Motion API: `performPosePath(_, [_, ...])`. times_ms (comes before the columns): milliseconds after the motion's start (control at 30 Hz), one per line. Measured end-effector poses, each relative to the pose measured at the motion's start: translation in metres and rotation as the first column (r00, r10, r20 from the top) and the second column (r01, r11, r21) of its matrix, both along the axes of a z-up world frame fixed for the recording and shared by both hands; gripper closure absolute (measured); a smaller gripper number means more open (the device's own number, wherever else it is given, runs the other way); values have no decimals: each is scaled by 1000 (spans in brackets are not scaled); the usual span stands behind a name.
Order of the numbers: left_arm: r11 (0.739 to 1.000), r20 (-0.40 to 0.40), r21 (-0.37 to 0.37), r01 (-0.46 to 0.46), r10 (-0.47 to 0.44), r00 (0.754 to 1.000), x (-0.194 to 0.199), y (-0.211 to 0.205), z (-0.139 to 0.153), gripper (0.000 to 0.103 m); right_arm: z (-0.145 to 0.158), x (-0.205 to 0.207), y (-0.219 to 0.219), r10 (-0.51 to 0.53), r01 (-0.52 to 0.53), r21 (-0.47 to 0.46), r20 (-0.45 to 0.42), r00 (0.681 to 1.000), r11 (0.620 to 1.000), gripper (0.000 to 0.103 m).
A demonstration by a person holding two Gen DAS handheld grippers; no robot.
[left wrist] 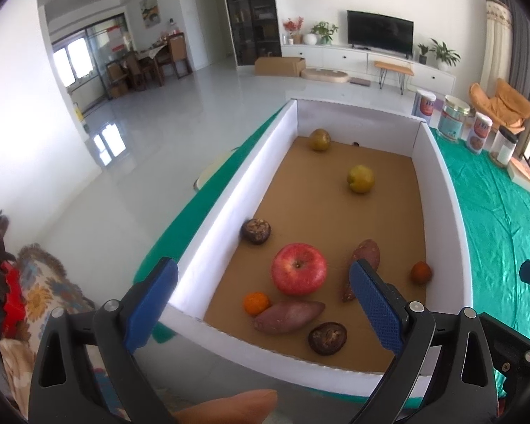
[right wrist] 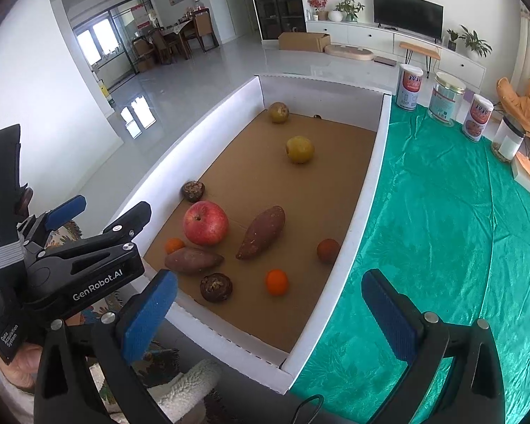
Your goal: Organize fruits
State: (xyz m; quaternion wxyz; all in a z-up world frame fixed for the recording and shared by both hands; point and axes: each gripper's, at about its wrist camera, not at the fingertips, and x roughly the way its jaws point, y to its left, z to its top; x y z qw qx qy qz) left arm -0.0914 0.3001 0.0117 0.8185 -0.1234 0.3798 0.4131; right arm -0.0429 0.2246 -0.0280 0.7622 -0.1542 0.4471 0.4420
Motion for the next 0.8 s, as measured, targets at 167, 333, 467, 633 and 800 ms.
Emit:
performPosePath(167, [1000, 7, -17, -12, 12, 1000, -5, 5, 3, 2, 6, 1, 3, -12, 12, 5, 3, 1000, 1000, 0])
performPosePath(333, [1000, -2, -17, 1, -1, 1000, -6, 4, 7, 2, 3, 3, 4, -23, 23, -4, -27, 999, 1000, 0])
performPosePath(467, [999, 4, -33, 16, -16, 1000, -5, 4, 8, 3, 0, 6, 4, -39, 39, -12, -37, 999, 999, 0])
performPosePath(633, [1000, -16, -4, 12, -12, 1000, -2, 2, 7, 3, 0, 7, 5, -47, 46, -8, -47, 998, 999, 0])
performPosePath(800, [1000, -20, 3, 0, 0, 1000, -3, 3, 7, 3, -2, 7, 6, -48, 47, -11, -56, 997, 999, 0])
